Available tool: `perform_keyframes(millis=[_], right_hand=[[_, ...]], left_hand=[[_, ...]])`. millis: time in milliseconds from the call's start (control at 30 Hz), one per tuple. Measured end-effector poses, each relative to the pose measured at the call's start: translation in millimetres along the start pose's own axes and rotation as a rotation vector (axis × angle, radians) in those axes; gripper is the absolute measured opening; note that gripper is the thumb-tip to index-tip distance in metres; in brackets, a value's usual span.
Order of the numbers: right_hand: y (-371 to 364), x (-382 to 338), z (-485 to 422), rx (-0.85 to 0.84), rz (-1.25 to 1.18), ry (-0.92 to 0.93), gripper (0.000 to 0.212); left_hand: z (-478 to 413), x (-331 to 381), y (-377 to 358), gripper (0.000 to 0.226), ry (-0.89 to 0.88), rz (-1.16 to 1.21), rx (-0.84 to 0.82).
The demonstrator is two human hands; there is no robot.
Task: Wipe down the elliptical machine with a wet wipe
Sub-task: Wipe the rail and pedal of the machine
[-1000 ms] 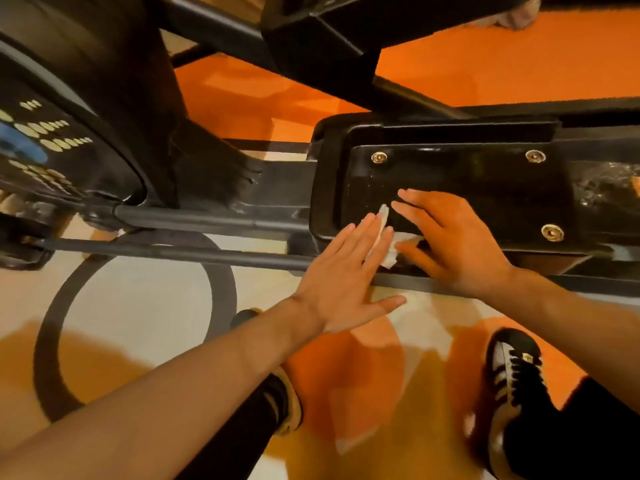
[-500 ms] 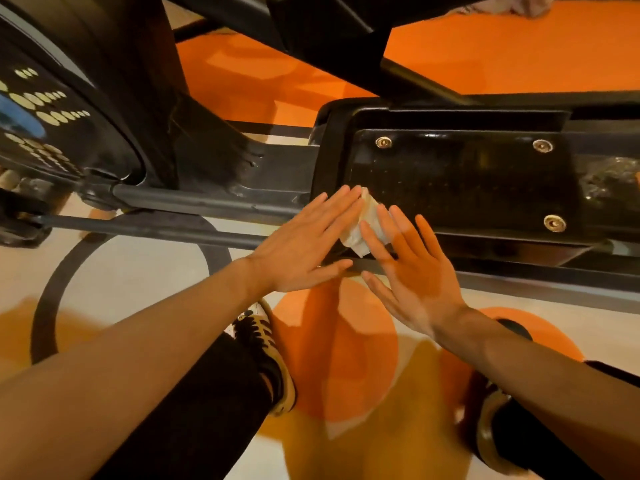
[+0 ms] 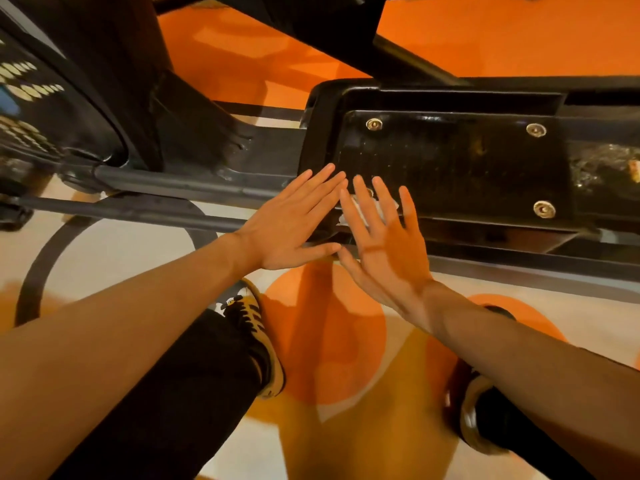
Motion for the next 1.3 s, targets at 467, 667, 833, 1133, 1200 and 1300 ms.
perform_keyframes(millis=[467,667,833,1133,1200,1300], right_hand=[[61,206,110,-0.199,0.341,0.295,0.077],[7,72,42,0.01,0.237,0.387,0.079],[-6,9,9,0.175,0.097,0.179,0.086],[17,105,85,0.313,-0.031,-0.678,0.074],[22,112,94,0.423,-0.12,-0.889,0.074],[20,109,87,0.538,-0.266,-1.145,0.077]], left_hand=[[-3,0,1,0.096,-0.02,-0.021,0.05],[-4,0,5,0.091,0.015,0.003,0.021],[-2,-2,2,0.088,0.001,-0.037,-0.02],[-52,39,-3,0.084,-0.492,-0.084,-0.107],[-60,42,-9,0.089,-0.609,-0.086,-0.126],[-64,39,-17,0.105,-0.683,-0.078,-0.168]])
Point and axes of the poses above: each hand's wrist, its own z-axis away from the middle knuckle, its own y-axis out of the back of the hand, x = y × z, the point moved 9 cm from there along -z, towards the middle knuckle, and after that the axes turned 13 degrees about x, right-handed, at the moved point
